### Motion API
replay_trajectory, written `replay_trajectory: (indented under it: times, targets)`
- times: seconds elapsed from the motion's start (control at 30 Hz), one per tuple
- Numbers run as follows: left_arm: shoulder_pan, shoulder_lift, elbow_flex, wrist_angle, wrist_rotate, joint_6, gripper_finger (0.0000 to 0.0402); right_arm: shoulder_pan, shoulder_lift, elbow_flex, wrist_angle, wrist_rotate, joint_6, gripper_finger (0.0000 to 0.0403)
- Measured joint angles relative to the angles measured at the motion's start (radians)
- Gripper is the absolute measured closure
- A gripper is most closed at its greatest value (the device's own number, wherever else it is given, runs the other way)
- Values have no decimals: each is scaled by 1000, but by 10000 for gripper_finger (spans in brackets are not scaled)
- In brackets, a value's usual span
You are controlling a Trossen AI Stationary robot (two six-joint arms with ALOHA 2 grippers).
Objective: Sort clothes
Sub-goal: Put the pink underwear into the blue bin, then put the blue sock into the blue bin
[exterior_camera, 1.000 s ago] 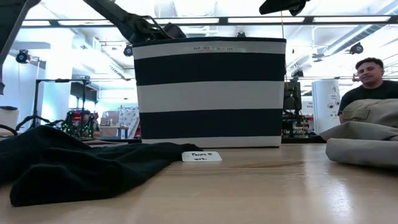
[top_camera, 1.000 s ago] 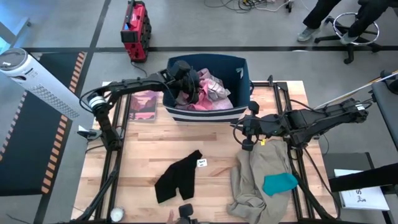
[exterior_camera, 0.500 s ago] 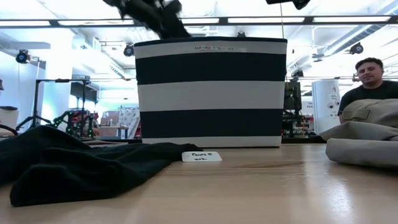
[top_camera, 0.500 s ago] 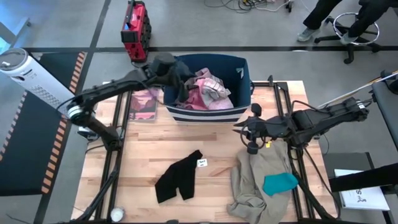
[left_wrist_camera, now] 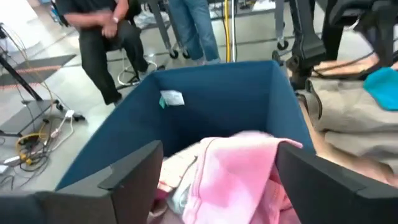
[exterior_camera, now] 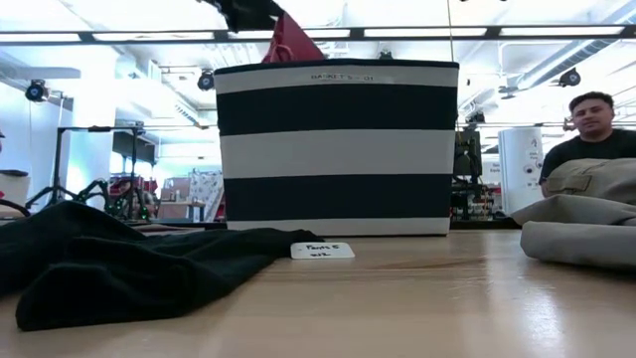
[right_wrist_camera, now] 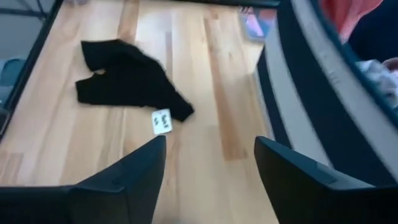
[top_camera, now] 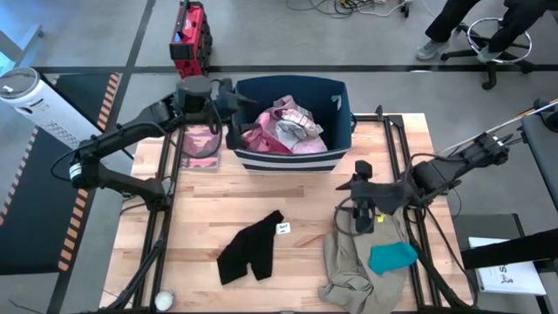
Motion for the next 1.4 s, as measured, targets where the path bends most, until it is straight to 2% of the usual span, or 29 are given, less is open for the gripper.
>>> replay_trajectory:
  times: [0.1, 0.27, 0.33, 0.53, 0.67, 0.73, 1.03, 1.2, 1.4]
  targets:
    - [2, 25, -14, 0, -23, 3, 120, 17, 24, 8, 1, 0, 19, 155]
    - [28, 125, -43, -14, -170, 58, 138, 23, 40, 10, 0, 0, 29, 146]
    - [48, 170, -30, -79, -175, 58, 140, 23, 37, 10, 1, 1, 30, 146]
    - [63, 289, 92, -360, -52, 54, 133, 23, 22, 10, 0, -17, 47, 148]
    - [53, 307, 146, -422, 91, 39, 120, 23, 21, 10, -14, -102, 91, 143]
    - [41, 297, 166, -418, 133, 25, 113, 31, 21, 10, -40, -150, 128, 141]
    - [-17, 192, 201, -313, 135, -17, 95, 133, 25, -2, -253, -237, 396, 139]
    - [-65, 99, 142, -249, 135, -39, 101, 210, 25, -82, -267, -322, 563, 145]
    - [-121, -25, 13, -141, 135, -98, 112, 265, 25, -208, -259, -460, 725, 158]
